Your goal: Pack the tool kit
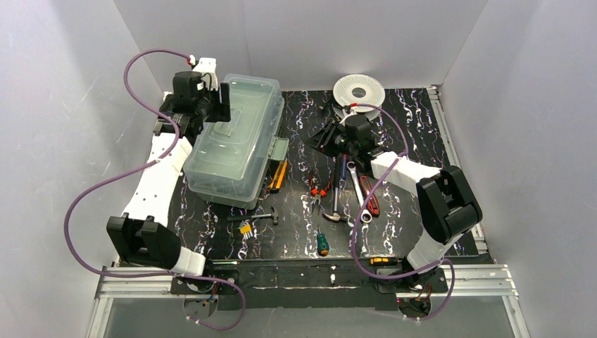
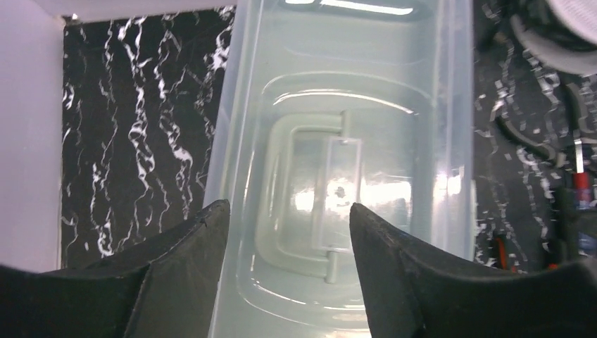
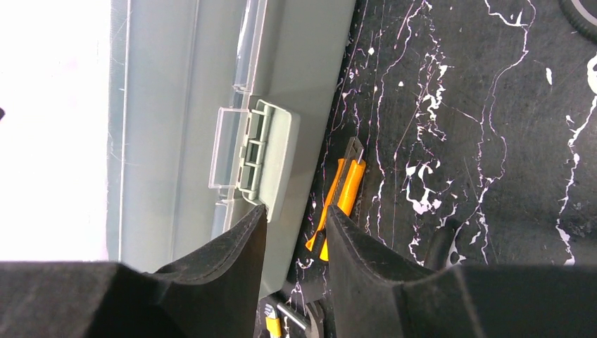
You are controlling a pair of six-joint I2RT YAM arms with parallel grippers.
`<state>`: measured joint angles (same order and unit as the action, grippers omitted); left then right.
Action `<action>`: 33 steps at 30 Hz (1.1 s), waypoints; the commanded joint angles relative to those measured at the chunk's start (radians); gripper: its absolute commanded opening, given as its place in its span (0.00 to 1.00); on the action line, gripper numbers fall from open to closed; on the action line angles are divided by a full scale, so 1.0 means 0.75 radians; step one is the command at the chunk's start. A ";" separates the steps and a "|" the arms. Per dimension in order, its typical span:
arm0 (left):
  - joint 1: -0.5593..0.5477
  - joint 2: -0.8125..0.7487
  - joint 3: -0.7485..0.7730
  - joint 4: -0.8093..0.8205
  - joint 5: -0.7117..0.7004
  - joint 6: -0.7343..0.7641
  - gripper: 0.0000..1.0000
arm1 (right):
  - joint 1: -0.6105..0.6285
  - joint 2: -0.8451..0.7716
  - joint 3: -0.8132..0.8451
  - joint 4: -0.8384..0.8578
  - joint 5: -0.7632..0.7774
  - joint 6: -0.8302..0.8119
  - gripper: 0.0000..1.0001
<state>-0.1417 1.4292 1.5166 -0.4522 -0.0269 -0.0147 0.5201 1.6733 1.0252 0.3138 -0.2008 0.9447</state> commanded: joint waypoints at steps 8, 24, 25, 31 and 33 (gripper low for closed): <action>-0.018 0.148 0.023 -0.132 -0.132 0.133 0.78 | 0.006 -0.038 0.016 0.069 -0.006 -0.029 0.44; -0.018 0.213 -0.035 -0.147 -0.469 0.306 0.55 | 0.006 -0.112 -0.046 0.093 -0.031 -0.027 0.43; -0.019 0.214 -0.038 -0.147 -0.480 0.319 0.56 | 0.006 -0.122 -0.047 0.086 -0.028 -0.034 0.43; -0.137 0.207 -0.066 -0.044 -0.772 0.503 0.54 | 0.004 -0.160 -0.047 0.076 -0.025 -0.048 0.43; -0.177 0.159 -0.114 0.050 -0.841 0.563 0.52 | 0.003 -0.160 -0.037 0.075 -0.042 -0.044 0.43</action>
<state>-0.2390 1.5784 1.4963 -0.4702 -0.4210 0.2718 0.5201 1.5871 0.9852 0.3405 -0.2161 0.9310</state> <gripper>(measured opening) 0.540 0.435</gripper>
